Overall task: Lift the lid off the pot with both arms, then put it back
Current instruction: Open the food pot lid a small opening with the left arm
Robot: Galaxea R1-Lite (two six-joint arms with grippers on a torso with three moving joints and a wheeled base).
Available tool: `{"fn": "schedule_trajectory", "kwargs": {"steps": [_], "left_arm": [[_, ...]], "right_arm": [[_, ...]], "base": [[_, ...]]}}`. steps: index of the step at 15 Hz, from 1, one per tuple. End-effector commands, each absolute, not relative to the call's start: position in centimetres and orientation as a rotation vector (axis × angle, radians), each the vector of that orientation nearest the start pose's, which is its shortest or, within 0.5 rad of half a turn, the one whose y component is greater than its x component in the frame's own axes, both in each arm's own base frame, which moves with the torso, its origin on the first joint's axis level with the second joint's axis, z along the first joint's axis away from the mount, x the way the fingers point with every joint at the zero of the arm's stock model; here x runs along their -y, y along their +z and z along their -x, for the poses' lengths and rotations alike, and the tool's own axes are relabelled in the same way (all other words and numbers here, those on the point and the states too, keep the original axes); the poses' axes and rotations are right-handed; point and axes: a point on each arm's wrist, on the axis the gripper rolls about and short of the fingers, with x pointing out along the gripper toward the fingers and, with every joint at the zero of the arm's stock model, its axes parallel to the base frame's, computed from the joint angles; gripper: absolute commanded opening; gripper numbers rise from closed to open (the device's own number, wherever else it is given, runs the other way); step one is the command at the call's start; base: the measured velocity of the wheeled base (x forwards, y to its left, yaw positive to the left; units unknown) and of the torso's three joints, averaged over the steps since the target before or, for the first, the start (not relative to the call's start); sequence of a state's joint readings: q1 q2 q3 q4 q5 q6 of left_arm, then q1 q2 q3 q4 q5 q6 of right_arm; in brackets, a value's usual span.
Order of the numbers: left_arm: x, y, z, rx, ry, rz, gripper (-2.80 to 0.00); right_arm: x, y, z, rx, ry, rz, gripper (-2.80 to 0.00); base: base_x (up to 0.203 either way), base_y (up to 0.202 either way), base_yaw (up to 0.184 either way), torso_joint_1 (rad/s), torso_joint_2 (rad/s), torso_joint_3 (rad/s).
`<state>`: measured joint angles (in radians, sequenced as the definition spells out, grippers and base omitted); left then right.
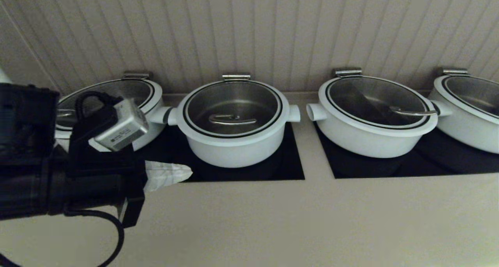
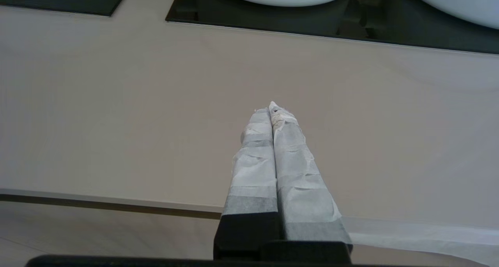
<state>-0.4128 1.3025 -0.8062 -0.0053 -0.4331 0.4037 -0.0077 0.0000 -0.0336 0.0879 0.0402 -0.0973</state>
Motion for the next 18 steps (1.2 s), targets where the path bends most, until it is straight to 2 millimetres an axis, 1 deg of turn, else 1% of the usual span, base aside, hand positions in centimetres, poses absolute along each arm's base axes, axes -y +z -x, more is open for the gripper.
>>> {"fn": "schedule_trajectory", "kwargs": {"steps": [1,5,10,15,18], "left_arm": [[9.5,21.7,-19.3,-0.345,-0.906,-0.367,-2.80],[10.9,21.1,-22.5,-0.273,-0.807,-0.388,-2.80],[12.4,20.7,-24.8,-0.270,-0.814,-0.394,-2.80],[13.4,20.4,-26.8,-0.273,-0.777,-0.369,-2.80],[13.6,20.0,-27.3,-0.286,-0.778,-0.368,-2.80]], "right_arm": [[-0.1,7.6,2.6,-0.054,0.046,0.116,-2.80],[-0.1,7.6,2.6,-0.054,0.051,0.118,-2.80],[-0.1,7.6,2.6,-0.055,0.052,0.118,-2.80],[-0.1,7.6,2.6,-0.055,0.051,0.113,-2.80],[-0.1,7.6,2.6,-0.055,0.051,0.115,-2.80]], "base": [[0.000,0.000,0.000,0.000,0.00,0.000],[0.000,0.000,0.000,0.000,0.00,0.000],[0.000,0.000,0.000,0.000,0.00,0.000],[0.000,0.000,0.000,0.000,0.00,0.000],[0.000,0.000,0.000,0.000,0.00,0.000]]}}
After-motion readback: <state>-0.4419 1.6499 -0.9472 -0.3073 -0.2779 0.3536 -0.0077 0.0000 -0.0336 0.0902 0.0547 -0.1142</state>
